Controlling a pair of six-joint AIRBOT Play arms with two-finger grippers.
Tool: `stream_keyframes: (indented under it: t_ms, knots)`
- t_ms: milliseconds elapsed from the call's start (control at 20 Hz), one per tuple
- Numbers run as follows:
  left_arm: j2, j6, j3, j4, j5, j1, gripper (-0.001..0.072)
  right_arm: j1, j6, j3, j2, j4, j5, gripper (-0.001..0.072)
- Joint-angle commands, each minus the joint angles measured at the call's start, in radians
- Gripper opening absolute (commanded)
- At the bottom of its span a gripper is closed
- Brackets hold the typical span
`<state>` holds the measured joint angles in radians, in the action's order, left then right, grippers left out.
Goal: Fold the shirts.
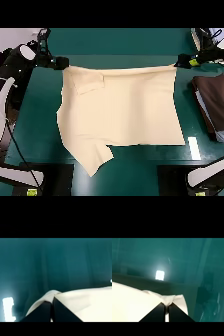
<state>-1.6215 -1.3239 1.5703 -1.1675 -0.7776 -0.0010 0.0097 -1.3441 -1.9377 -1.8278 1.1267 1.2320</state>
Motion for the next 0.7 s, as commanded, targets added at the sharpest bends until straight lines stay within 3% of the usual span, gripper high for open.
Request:
stream_keyframes:
  t_ms: [0,150,300,650]
  knots:
    - [-0.031,0.023,0.102,-0.003,-0.001,0.010,0.0020,-0.011,-0.002,-0.091,-0.038,0.003,-0.012,0.0016]
    - [-0.031,0.010,0.153,-0.002,-0.231,0.011,0.0018,-0.005,-0.001,-0.009,0.014,0.073,0.026,0.0015]
    - [-0.031,-0.023,0.094,-0.002,-0.372,0.011,0.0018,0.023,0.002,0.131,0.074,0.182,0.028,0.0015]
    - [-0.031,-0.039,-0.147,-0.003,-0.430,0.005,0.0021,0.043,0.001,0.418,0.158,0.168,-0.042,0.0016]
